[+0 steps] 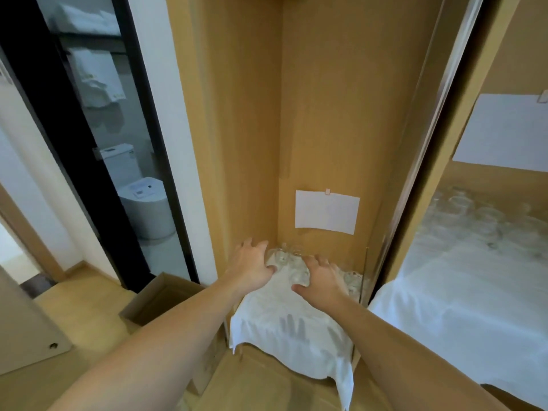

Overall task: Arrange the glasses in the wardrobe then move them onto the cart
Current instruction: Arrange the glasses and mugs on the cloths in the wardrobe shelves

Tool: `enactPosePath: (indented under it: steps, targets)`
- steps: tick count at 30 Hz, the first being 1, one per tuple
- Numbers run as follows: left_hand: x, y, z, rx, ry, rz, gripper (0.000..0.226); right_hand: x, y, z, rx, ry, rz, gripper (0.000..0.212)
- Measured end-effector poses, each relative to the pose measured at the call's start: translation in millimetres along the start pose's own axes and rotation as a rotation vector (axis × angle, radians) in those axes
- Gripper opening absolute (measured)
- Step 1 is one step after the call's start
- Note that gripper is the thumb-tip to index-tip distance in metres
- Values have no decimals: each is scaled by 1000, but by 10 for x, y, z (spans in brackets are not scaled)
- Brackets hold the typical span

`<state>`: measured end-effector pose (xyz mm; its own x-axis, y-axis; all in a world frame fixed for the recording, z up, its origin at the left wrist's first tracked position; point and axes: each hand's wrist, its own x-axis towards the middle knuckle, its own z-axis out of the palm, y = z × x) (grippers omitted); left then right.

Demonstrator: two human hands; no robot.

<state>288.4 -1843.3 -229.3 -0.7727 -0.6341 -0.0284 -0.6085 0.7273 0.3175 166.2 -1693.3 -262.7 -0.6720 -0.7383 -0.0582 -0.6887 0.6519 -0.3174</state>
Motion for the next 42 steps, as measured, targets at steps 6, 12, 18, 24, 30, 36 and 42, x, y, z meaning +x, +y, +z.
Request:
enactPosePath:
  steps: [6, 12, 18, 24, 30, 36, 42]
  targets:
    - [609, 103, 359, 18, -85, -18, 71, 456, 269, 323, 52, -95, 69, 80]
    - [1076, 107, 634, 9, -132, 8, 72, 806, 469, 562, 78, -155, 117, 80]
    - [1350, 5, 951, 20, -216, -8, 74, 1014, 533, 767, 104, -224, 171, 76]
    - [1724, -117, 1164, -4, -263, 41, 74, 1288, 516, 993, 113, -245, 236, 74]
    - [2146, -267, 1349, -33, -351, 102, 77, 1707, 397, 1183, 145, -213, 366, 78]
    - [2601, -507, 1458, -73, -413, 121, 75, 2036, 312, 1350, 190, -201, 520, 75]
    - [2992, -595, 1585, -188, -402, 141, 71, 2262, 226, 1548, 244, -201, 616, 75]
